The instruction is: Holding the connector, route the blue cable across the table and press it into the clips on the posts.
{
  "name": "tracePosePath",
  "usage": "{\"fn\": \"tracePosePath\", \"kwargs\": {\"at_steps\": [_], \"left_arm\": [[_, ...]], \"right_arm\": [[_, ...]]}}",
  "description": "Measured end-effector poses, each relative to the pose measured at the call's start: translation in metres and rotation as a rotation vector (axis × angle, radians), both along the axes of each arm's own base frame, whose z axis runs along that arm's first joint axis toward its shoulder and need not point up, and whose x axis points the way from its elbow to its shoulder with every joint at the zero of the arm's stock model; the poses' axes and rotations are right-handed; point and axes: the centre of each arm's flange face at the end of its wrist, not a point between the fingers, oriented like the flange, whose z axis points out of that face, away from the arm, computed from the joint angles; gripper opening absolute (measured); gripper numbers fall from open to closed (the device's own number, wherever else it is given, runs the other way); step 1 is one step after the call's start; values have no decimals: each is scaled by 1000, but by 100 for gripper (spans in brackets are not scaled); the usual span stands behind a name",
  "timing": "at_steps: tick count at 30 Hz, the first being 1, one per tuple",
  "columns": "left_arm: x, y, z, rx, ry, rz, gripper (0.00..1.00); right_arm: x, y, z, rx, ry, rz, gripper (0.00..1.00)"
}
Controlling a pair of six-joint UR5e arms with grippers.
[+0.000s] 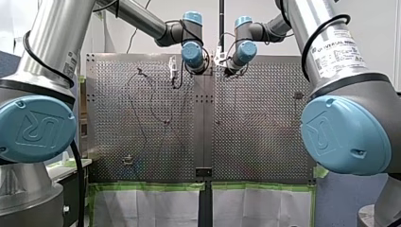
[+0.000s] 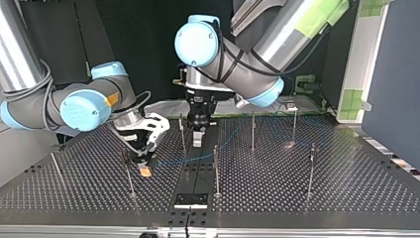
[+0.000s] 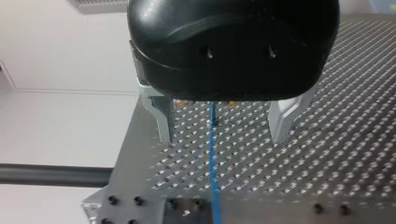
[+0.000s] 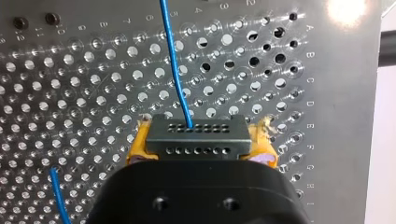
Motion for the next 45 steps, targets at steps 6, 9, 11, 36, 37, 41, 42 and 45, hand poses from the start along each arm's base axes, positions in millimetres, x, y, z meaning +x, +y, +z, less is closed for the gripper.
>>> {"fn": "tracePosePath", "kwargs": {"at_steps": [6, 9, 11, 36, 37, 41, 42, 45], "left_arm": [[8, -5, 12, -4, -11, 0, 100], [15, -10, 9, 4, -1, 2, 100], [22, -12, 7, 3, -2, 5, 100], [90, -30, 16, -20, -26, 32, 100], [92, -29, 20, -24, -31, 34, 100], [94, -25, 28, -25, -28, 42, 100], [94, -25, 28, -24, -24, 44, 100], [94, -23, 27, -21, -11, 47, 100]], "right_arm": [[0, 0, 0, 0, 0, 0, 0], [0, 0, 0, 1, -1, 0, 0], [0, 0, 0, 1, 0, 1, 0], [0, 0, 0, 2, -4, 7, 0], [1, 0, 0, 2, -4, 8, 0], [1, 1, 0, 3, -5, 9, 0], [1, 1, 0, 3, -6, 9, 0], [1, 1, 0, 4, -6, 9, 0]]}}
